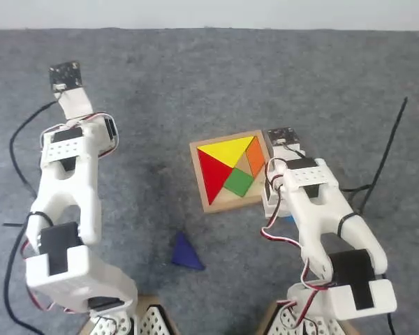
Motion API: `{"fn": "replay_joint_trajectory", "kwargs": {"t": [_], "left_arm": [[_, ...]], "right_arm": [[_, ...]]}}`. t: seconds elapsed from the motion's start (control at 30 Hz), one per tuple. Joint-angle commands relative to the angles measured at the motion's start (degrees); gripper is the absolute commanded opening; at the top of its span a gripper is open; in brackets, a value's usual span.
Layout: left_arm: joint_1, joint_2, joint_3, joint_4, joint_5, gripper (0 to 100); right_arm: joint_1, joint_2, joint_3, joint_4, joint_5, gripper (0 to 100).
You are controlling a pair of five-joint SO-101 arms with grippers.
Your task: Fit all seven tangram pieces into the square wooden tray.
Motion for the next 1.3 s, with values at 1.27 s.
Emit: {"fn": "replay_joint_trajectory", "kwargs": {"t": [1.27], "left_arm": [[0.62,-0.26,-1.54,-1.41,0.00,11]], "right_arm": [[-24.22,-14.20,-11.25,-8.13,-47.30,0.6]]}}
